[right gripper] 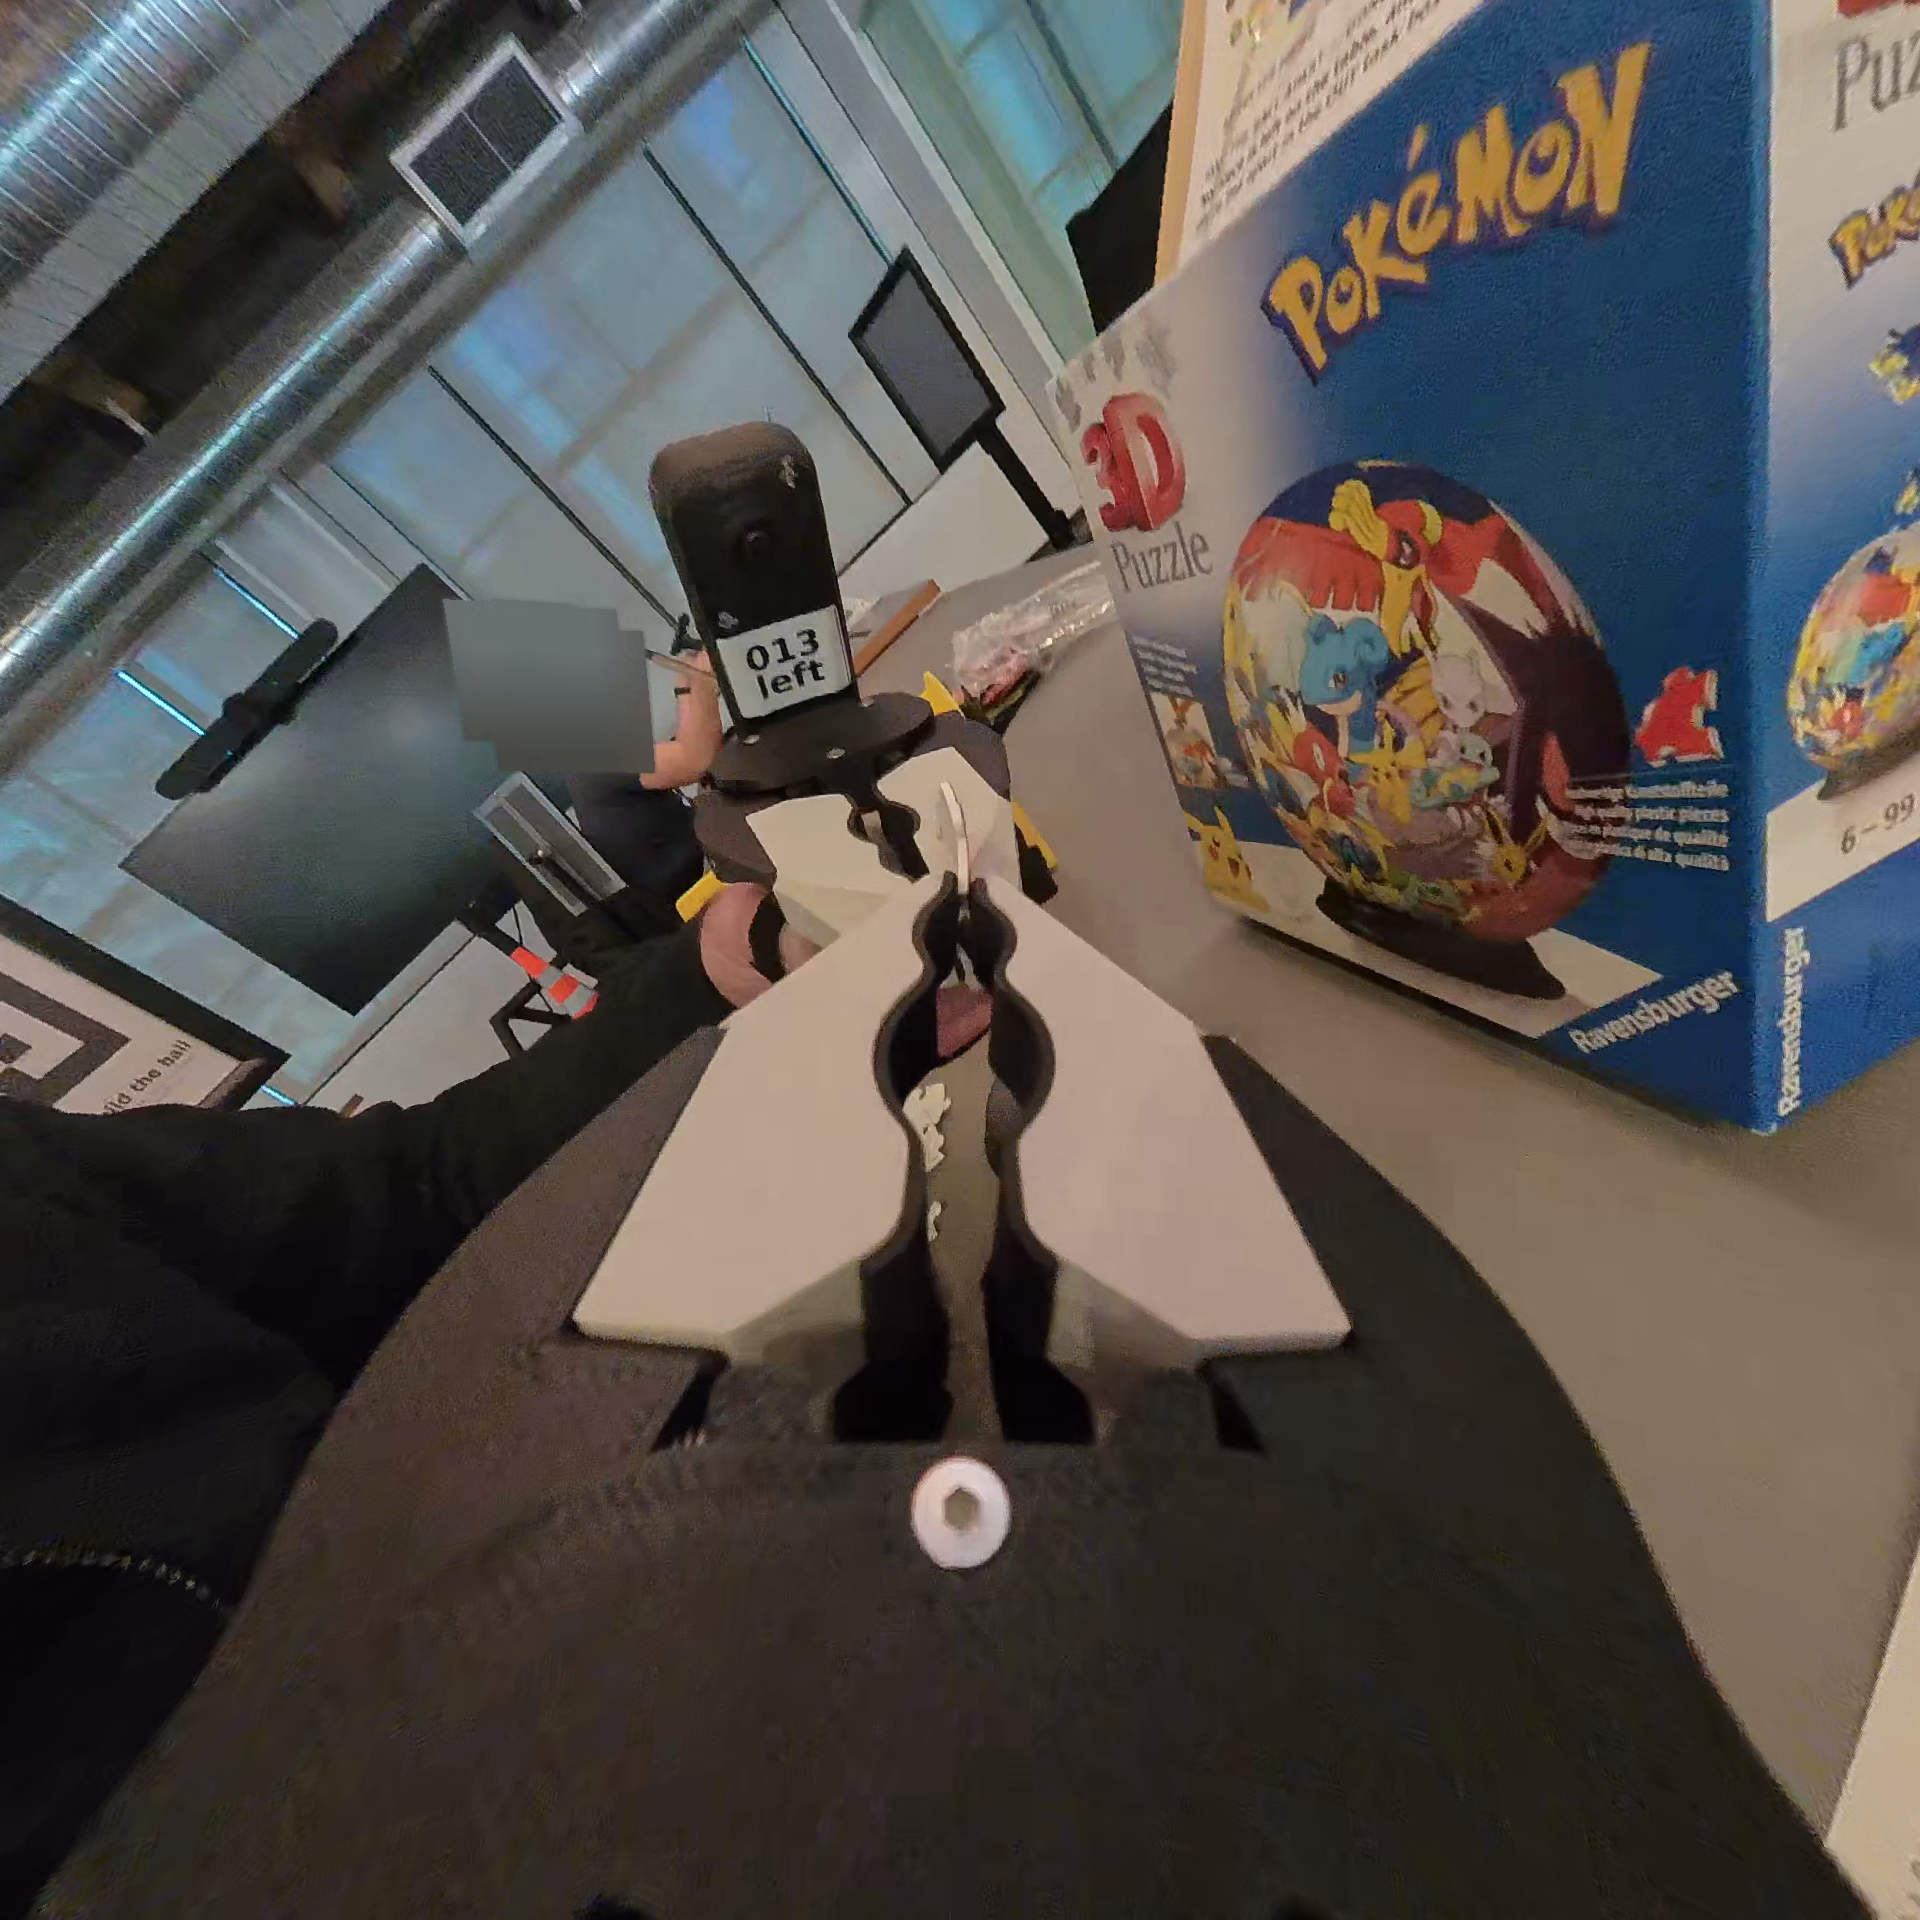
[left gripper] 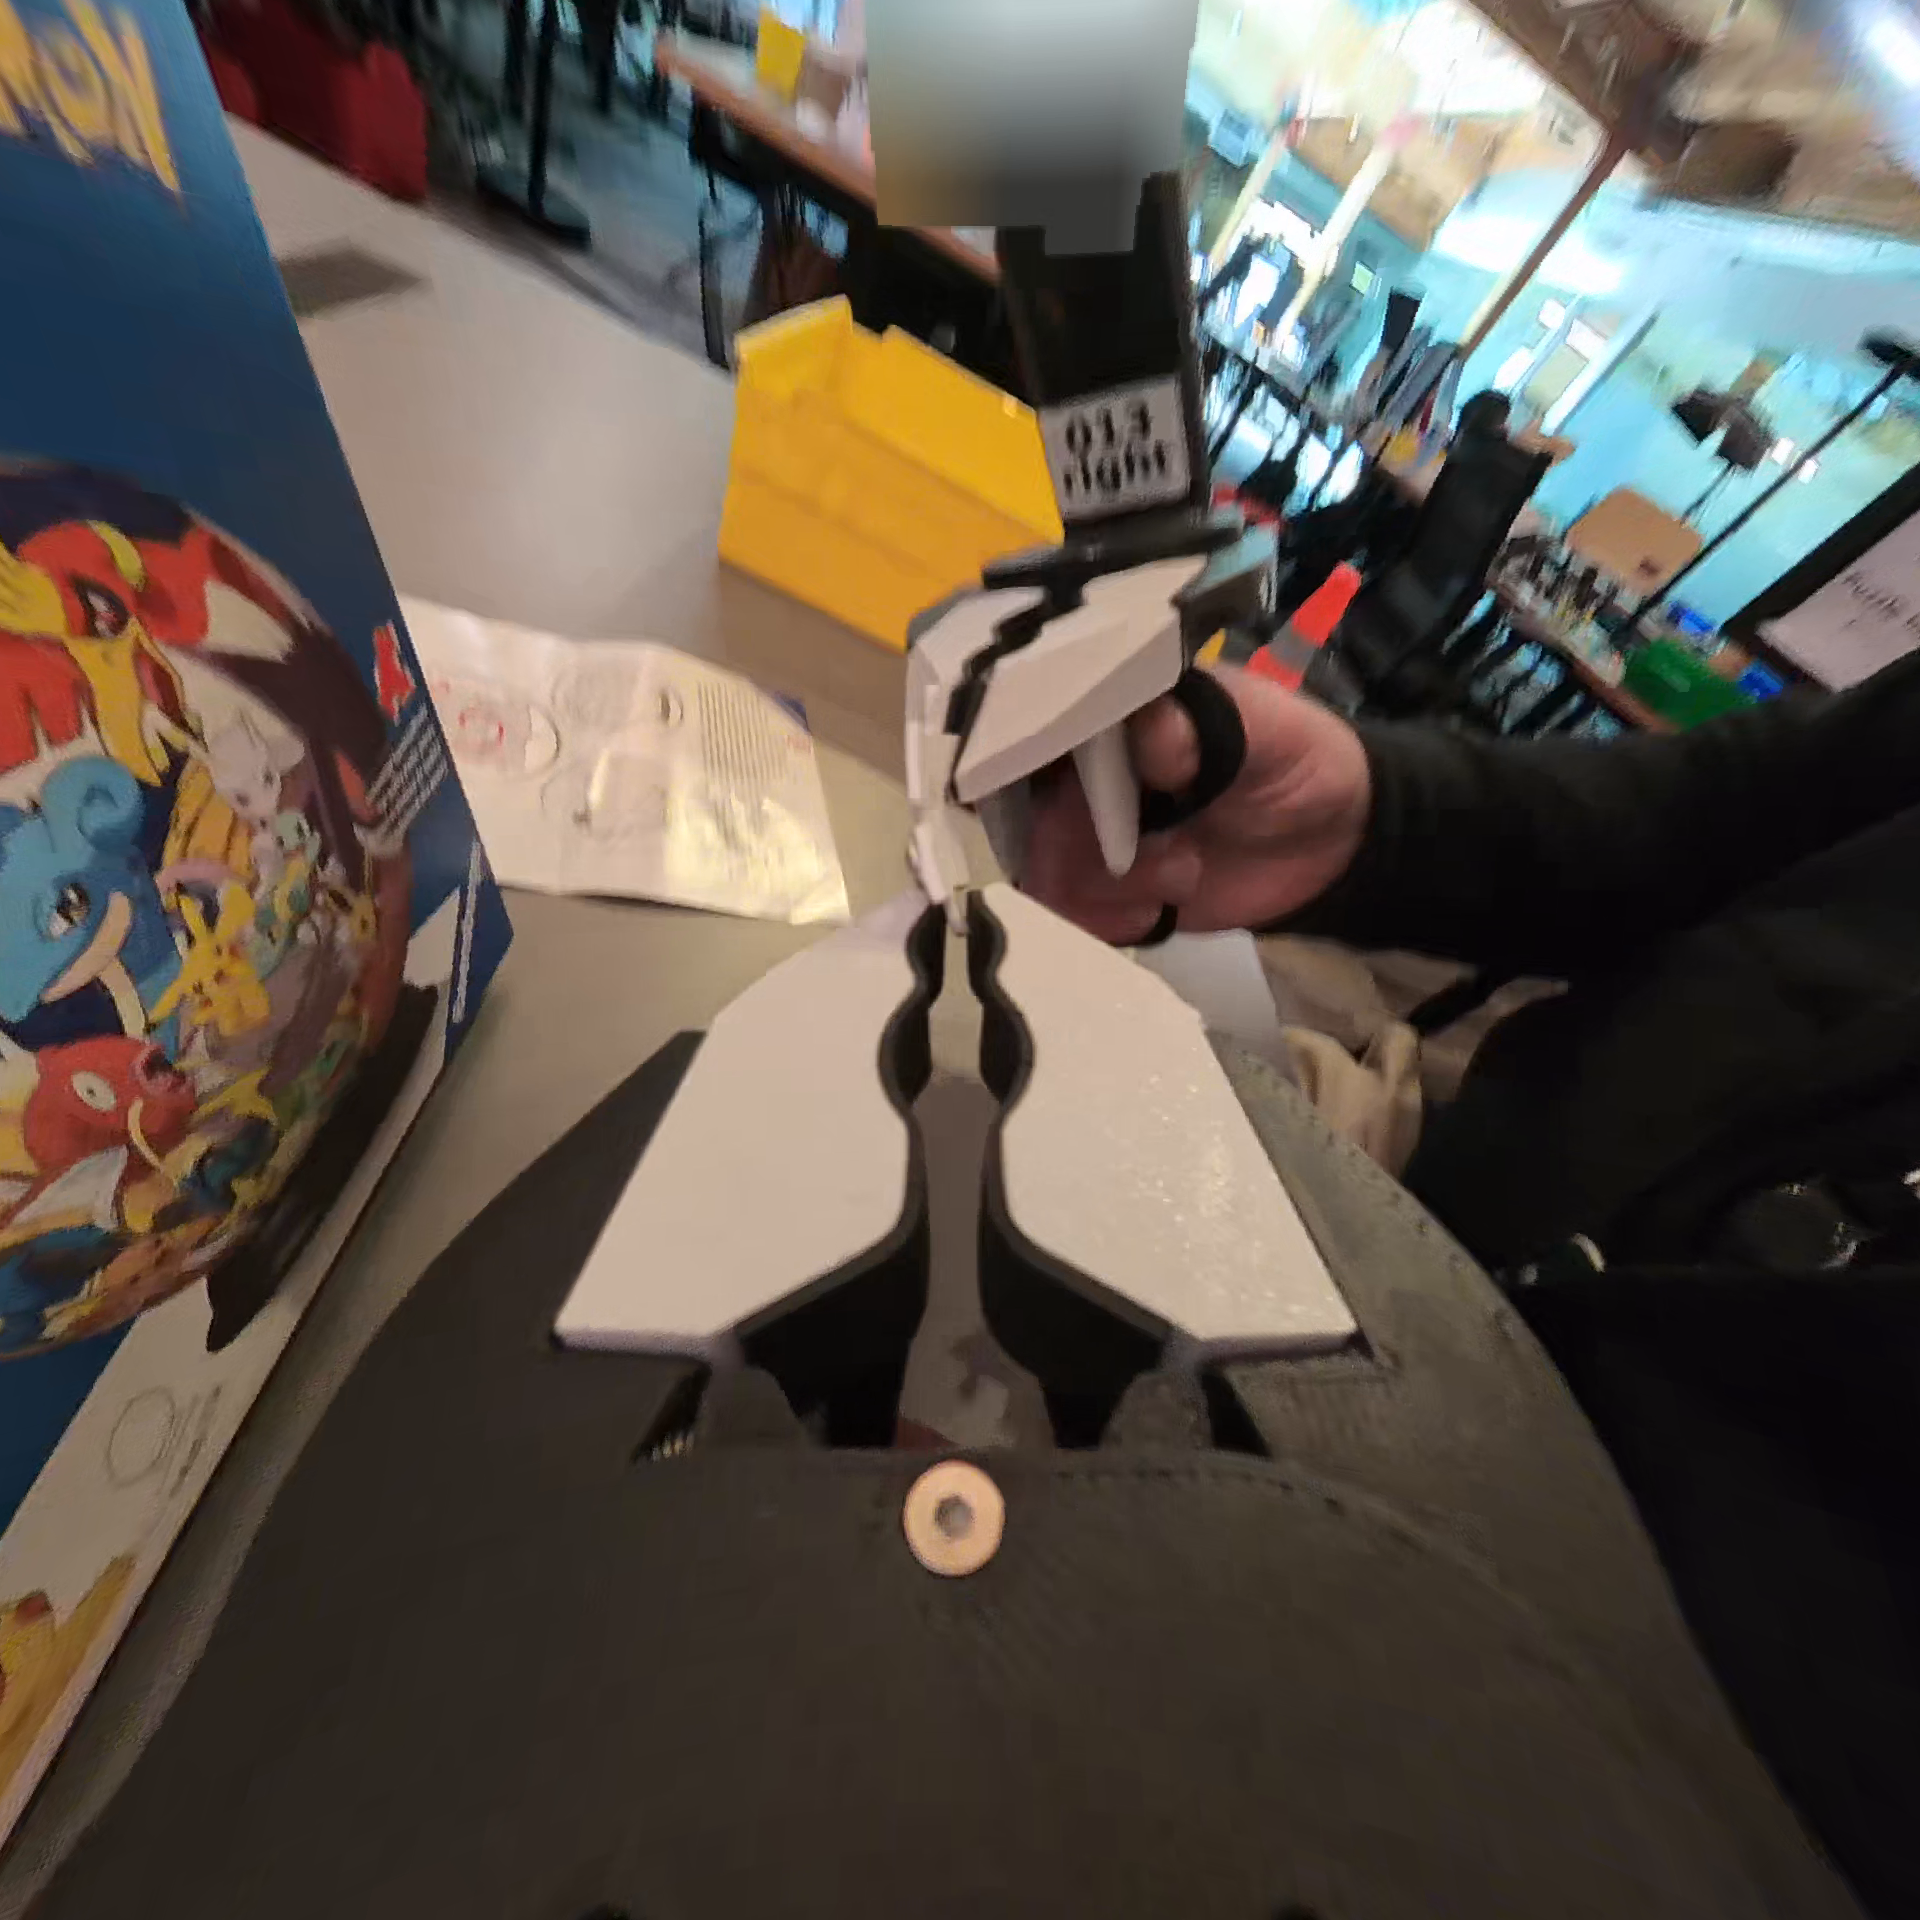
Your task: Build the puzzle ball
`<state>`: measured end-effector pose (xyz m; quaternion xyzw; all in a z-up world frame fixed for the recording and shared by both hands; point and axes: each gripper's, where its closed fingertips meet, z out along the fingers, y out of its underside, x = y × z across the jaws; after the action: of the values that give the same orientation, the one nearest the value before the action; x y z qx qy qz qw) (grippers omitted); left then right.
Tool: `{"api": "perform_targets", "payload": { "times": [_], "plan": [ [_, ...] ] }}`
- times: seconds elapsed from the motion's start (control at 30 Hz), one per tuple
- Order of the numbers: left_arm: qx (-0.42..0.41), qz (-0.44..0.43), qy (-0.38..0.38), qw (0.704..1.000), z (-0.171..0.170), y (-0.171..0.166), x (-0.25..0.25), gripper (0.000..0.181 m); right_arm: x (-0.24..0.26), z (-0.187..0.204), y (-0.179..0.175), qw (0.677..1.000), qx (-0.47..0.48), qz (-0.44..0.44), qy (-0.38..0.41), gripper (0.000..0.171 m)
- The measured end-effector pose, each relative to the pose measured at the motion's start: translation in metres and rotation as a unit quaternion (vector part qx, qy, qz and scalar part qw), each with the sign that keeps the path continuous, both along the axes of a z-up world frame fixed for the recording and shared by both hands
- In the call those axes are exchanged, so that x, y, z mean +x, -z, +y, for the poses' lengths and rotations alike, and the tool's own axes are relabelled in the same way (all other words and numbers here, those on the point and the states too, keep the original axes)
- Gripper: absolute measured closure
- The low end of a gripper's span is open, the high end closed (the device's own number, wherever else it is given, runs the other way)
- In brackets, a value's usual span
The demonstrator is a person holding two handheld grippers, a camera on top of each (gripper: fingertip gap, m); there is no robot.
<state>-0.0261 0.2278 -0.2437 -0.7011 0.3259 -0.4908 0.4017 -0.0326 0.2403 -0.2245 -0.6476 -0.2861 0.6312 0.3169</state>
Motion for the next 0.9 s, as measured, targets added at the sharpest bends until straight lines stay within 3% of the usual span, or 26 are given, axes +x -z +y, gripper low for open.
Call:
{"api": "perform_targets", "payload": {
  "times": [0.17, 0.3, 0.37, 0.43, 0.57, 0.73, 0.9],
  "plan": [
    [-0.001, -0.089, -0.005, 0.996, -0.001, -0.030, 0.000, 0.180, 0.005, -0.010, -0.015, 0.999, 0.036, 0.039, 0.011, 0.171],
    [-0.003, -0.090, 0.008, 0.996, -0.003, -0.033, 0.004, 0.180, 0.009, -0.013, -0.016, 0.998, 0.047, 0.036, 0.013, 0.171],
    [-0.011, -0.109, 0.002, 0.994, 0.000, -0.038, 0.003, 0.166, 0.010, -0.013, -0.015, 0.999, 0.044, 0.031, 0.007, 0.171],
    [-0.009, -0.122, 0.006, 0.992, -0.001, -0.044, 0.003, 0.178, 0.011, -0.017, -0.015, 0.999, 0.040, 0.035, 0.002, 0.171],
    [0.006, -0.079, 0.004, 0.997, -0.001, -0.037, 0.003, 0.180, 0.011, -0.021, -0.010, 0.999, 0.033, 0.025, -0.006, 0.170],
    [0.011, 0.002, 0.035, 0.999, -0.008, -0.030, 0.000, 0.179, 0.018, -0.017, -0.007, 0.997, 0.062, -0.034, -0.041, 0.148],
    [0.007, 0.096, 0.072, 0.993, -0.009, -0.017, 0.002, 0.179, 0.010, -0.021, 0.000, 0.987, 0.087, -0.103, -0.092, 0.171]
  ]
}}
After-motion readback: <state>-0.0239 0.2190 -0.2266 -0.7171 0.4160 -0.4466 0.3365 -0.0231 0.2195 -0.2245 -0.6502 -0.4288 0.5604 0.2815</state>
